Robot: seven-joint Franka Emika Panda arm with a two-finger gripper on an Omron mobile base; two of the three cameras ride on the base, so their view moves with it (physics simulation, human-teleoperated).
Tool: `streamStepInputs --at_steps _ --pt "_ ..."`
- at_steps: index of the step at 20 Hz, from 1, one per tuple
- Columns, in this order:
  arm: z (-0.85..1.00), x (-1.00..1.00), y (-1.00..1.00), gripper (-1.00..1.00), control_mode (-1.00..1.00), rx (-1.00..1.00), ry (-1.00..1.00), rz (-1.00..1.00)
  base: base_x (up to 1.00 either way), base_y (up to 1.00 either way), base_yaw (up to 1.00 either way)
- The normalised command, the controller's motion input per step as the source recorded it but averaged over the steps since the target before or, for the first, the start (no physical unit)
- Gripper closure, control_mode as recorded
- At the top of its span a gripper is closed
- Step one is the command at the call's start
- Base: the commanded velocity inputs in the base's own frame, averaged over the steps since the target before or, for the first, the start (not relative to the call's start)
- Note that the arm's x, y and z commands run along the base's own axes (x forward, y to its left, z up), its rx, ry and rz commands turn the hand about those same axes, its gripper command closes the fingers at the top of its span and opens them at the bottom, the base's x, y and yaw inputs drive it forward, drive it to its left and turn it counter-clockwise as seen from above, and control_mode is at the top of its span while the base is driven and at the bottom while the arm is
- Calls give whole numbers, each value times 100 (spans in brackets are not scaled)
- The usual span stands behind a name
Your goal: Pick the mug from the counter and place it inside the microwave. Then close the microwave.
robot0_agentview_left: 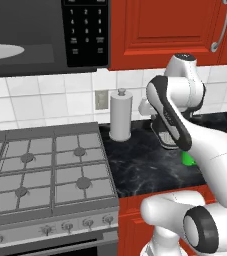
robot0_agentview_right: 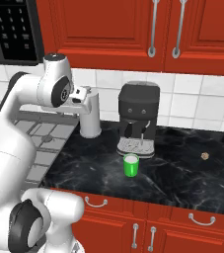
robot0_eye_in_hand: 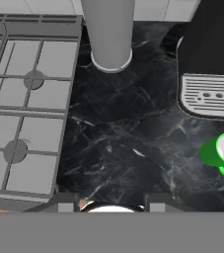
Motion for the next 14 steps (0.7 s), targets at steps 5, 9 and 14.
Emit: streamStepInputs --at_steps 5,9,14 --pt "-4 -11 7 -100 -100 0 -7 0 0 0 0" --pt "-12 -41 10 -100 -100 0 0 1 0 0 0" --pt "-2 -23 -53 -100 -100 0 0 17 0 0 0"
